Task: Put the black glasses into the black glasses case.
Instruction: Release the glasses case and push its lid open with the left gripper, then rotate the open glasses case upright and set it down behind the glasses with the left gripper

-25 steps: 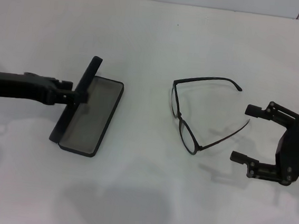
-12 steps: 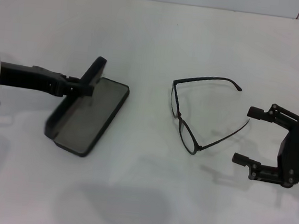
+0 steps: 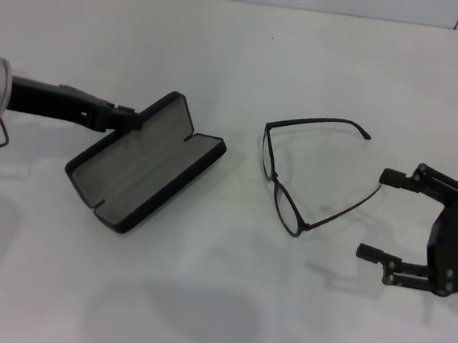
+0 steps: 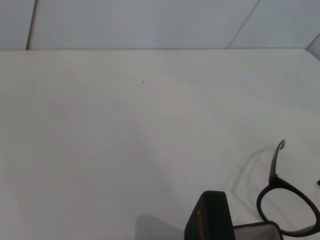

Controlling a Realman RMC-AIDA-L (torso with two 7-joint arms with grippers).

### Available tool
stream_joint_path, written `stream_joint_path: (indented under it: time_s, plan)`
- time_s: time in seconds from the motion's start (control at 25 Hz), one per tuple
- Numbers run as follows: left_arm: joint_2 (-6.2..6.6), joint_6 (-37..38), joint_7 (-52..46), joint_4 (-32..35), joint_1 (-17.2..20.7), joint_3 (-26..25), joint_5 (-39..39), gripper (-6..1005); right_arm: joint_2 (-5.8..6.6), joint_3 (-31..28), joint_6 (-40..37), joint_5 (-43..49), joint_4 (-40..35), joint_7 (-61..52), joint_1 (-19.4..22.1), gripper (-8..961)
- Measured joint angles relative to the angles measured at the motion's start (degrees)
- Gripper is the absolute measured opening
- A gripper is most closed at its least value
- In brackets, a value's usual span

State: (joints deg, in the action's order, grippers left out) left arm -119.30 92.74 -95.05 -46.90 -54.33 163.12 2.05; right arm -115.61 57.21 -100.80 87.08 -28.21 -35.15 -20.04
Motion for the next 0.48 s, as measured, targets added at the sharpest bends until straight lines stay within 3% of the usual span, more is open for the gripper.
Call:
stream_joint_path:
  time_s: [0.28,0.48]
  plan:
    - [0.03,0.0,1.8,0.0,-2.7,0.0,0.0,190,0.03,-0.4,-0.7,-0.1,0.3,1.5,1.3,850]
    - [-0.05,-0.1,5.4,0.4,-6.2,0.0,-0.2,190,0.03,-0.5,-0.7,-0.1,0.9,1.9,1.9,850]
